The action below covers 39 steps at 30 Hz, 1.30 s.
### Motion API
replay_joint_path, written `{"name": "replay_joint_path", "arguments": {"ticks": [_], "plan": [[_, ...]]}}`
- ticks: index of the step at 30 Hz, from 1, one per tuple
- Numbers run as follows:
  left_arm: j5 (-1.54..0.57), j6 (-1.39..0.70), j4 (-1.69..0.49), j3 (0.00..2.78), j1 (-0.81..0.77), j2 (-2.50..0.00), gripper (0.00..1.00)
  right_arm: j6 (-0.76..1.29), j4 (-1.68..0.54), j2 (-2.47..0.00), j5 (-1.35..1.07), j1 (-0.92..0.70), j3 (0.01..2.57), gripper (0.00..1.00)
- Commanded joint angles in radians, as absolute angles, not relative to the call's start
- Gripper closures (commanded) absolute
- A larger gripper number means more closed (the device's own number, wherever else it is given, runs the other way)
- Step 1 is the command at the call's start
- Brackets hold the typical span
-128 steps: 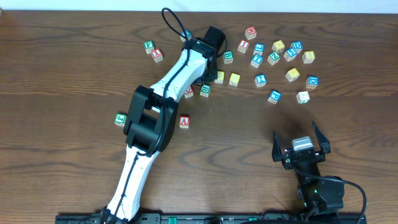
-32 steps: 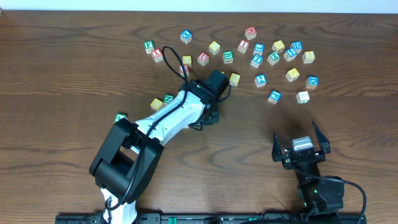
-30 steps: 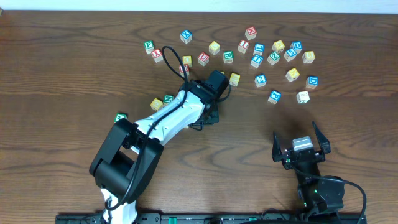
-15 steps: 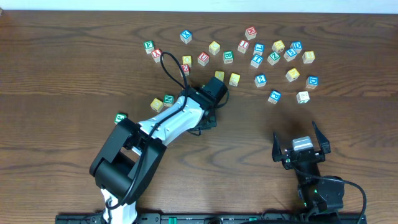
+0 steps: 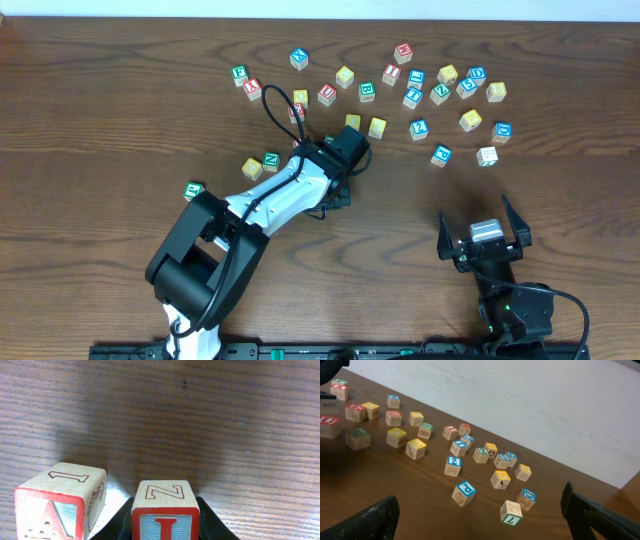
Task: Spell out AI2
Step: 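Lower the I block right of the A block and release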
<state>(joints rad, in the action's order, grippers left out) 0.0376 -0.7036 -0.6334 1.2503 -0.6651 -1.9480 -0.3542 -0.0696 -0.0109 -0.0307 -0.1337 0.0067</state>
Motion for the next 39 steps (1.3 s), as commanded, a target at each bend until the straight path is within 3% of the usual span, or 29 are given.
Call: {"name": "replay_joint_path", "arguments": {"ticks": [1,14,17,21,31,39], "plan": [[0.081,-0.713,-0.642,1.228,-0.667,-1.946,0.90,-0.345,-0.072,-0.005,-0.033,-0.133,0.006,0.01],[0.114,-0.713,-0.653,1.228,-0.667,-1.946,0.89,-0.345,-0.072,-0.005,-0.033,-0.133,0.006,0.01],[0.113,-0.713,-0.653,1.228,-0.667,-1.946,0.78,-0.345,-0.072,-0.005,-0.033,-0.133,0.006,0.01],[0.113,-0.713,-0.653,1.228,-0.667,-1.946,0.72,-0.345,-0.072,-0.005,-0.033,-0.133,0.006,0.01],[0.113,-0.713,-0.653,1.228,-0.667,-1.946,0.63,-0.345,-0.072,-0.005,-0.033,-0.133,0.006,0.01],[0.113,-0.713,-0.653,1.228,-0.667,-1.946,0.62,-0.345,-0.072,-0.005,-0.033,-0.133,0.006,0.01]]}}
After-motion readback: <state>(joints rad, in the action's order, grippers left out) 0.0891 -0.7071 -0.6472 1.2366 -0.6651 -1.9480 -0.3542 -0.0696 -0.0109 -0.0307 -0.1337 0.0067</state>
